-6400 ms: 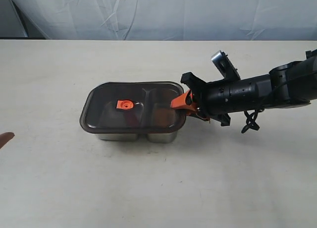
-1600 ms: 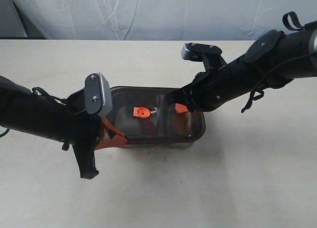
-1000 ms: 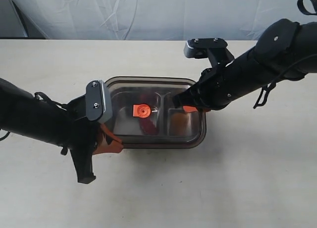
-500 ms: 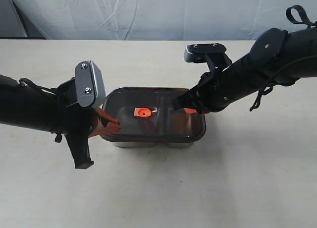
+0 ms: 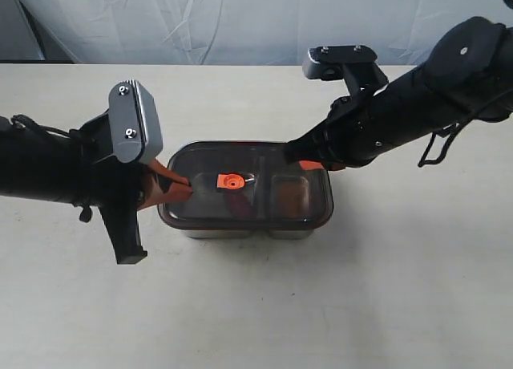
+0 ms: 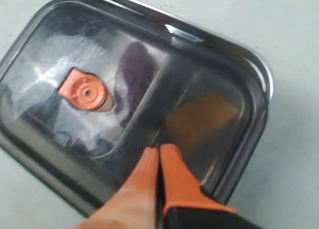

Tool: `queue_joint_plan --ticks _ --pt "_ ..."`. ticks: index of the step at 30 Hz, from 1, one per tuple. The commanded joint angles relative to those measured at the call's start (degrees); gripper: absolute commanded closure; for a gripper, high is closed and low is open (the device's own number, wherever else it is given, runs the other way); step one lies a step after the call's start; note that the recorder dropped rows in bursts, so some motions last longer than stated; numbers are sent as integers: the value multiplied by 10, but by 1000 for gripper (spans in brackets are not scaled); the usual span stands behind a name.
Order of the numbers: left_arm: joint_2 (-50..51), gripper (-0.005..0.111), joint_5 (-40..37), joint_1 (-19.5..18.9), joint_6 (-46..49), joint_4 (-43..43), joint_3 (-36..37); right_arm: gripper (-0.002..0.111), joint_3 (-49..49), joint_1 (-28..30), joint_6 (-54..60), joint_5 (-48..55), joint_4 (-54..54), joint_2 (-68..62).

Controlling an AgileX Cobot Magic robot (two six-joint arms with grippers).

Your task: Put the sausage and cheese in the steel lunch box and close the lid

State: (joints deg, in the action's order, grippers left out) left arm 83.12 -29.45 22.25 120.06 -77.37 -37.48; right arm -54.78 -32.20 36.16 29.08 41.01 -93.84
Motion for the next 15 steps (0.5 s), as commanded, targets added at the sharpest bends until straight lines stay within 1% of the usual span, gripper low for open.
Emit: queue_joint_plan --ticks 1,4,9,11,15 --pt "-6 107 27 3 13 1 -1 108 1 -15 2 88 -5 27" --pt "-6 107 55 3 -1 0 -1 108 1 -50 3 111 -7 25" --pt "-17 107 110 3 -33 -1 -1 108 1 -115 3 101 -7 12" --pt "-28 107 125 3 -33 -3 -1 108 1 -131 3 86 -7 -2" --pt "-54 107 134 3 -33 -5 -1 108 1 -144 3 76 -2 -37"
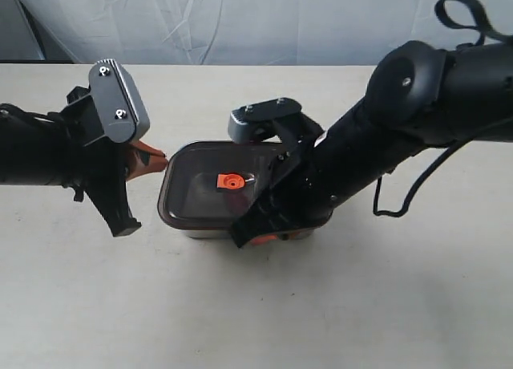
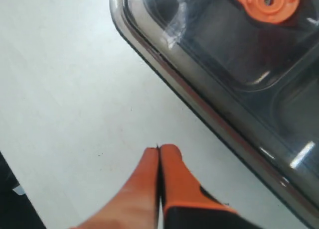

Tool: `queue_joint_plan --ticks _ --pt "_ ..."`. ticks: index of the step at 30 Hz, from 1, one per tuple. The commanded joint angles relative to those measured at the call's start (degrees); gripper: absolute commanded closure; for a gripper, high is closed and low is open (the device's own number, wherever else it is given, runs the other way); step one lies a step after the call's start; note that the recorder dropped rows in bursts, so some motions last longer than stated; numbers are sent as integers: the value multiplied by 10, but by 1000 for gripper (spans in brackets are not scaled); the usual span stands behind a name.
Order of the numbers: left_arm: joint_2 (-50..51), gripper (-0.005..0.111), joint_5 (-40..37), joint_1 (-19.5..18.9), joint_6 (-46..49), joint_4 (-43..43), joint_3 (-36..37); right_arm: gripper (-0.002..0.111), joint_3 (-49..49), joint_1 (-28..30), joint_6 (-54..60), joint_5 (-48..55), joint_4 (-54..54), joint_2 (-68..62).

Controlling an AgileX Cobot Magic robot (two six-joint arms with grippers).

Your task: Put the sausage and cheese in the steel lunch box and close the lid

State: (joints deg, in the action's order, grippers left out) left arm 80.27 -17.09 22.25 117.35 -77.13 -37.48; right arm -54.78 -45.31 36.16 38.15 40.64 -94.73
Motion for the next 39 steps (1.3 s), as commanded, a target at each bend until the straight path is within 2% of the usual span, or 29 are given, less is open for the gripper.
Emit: queue_joint_plan --ticks 1,16,26,39 --pt "-32 107 10 3 -6 -7 -1 108 1 -15 3 -16 2 -37" --pt "-51 107 13 3 -17 -7 -1 108 1 -18 3 -100 8 -84" --pt "-51 107 0 3 -19 -7 -1 108 1 -18 2 -108 11 -84" --pt "-51 107 -54 3 -19 -1 -1 108 1 -18 2 -7 13 -49"
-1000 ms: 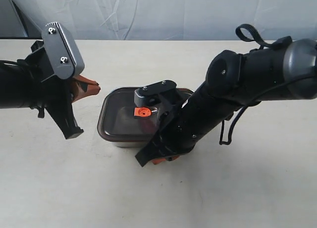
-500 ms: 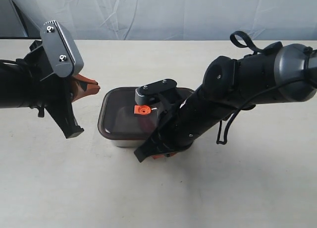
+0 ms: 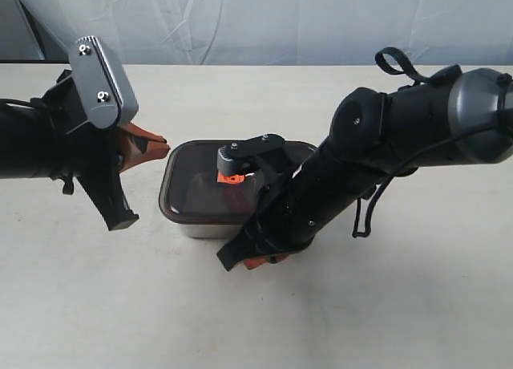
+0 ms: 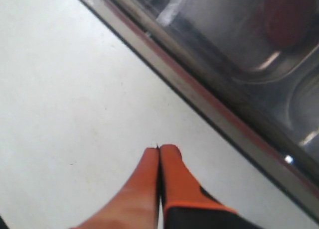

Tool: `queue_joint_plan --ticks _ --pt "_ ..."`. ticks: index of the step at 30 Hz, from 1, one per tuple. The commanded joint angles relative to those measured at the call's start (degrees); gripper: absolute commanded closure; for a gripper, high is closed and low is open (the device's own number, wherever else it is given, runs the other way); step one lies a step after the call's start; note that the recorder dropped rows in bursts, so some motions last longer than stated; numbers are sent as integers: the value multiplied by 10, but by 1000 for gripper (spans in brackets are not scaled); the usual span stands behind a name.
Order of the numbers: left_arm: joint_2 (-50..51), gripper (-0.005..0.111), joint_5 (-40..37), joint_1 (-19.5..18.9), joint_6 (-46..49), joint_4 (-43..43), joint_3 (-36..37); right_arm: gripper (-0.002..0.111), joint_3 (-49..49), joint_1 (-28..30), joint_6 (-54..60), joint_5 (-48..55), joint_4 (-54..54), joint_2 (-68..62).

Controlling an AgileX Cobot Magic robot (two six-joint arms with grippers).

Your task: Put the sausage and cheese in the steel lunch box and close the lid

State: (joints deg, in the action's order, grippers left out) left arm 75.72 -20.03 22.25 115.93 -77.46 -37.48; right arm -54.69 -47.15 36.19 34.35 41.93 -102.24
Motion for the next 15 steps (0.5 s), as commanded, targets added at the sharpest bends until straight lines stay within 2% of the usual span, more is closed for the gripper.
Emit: queue_joint_plan --ticks 1,4,8,11,15 --pt "-4 107 -33 3 -5 3 0 108 0 0 2 39 -1 38" --pt "1 107 -49 3 -4 16 4 108 0 2 0 36 -16 71" --pt "28 107 -61 3 -4 11 4 108 0 15 -24 -36 -28 105" --pt "54 107 -73 3 -4 11 4 108 0 33 -65 -83 -69 101" --pt "85 107 -90 3 10 11 4 108 0 54 -77 -88 -99 65"
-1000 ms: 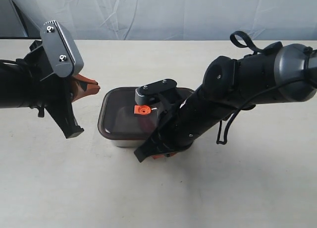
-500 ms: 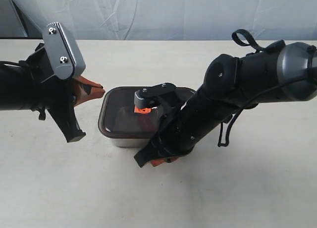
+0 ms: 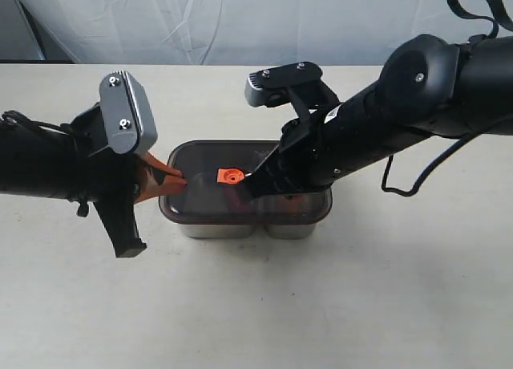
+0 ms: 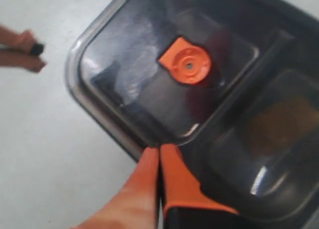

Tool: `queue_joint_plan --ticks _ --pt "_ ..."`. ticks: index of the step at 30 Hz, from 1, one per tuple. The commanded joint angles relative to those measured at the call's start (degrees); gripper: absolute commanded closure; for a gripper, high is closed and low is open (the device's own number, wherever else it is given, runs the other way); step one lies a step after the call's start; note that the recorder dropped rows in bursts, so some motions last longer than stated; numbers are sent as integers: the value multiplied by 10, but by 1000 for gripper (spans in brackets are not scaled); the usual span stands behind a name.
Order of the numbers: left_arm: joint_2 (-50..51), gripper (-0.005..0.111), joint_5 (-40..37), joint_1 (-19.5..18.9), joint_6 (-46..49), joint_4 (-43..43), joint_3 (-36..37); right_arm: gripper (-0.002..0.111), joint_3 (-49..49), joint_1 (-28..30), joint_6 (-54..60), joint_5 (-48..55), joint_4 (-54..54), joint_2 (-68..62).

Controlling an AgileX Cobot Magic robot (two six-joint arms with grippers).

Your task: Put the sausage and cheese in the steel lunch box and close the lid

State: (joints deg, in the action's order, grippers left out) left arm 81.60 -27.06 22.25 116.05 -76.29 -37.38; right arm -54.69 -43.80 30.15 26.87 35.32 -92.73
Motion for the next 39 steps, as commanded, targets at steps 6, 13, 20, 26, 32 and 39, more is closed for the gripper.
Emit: queue_joint_plan --ticks 6,13,20,26,32,39 --pt "73 107 -16 3 11 0 3 108 0 21 -16 -26 -40 -92" --pt "125 107 -5 3 13 1 3 108 0 21 -16 -26 -39 -124" --pt "135 107 -5 3 13 1 1 108 0 21 -16 -27 -37 -124" --pt "125 107 -18 3 13 1 -9 108 0 21 -16 -27 -37 -124" --pt "83 107 -20 3 13 -2 -23 108 0 21 -18 -31 -38 -119" --pt "35 107 53 3 13 -2 -25 108 0 21 -27 -45 -38 -90"
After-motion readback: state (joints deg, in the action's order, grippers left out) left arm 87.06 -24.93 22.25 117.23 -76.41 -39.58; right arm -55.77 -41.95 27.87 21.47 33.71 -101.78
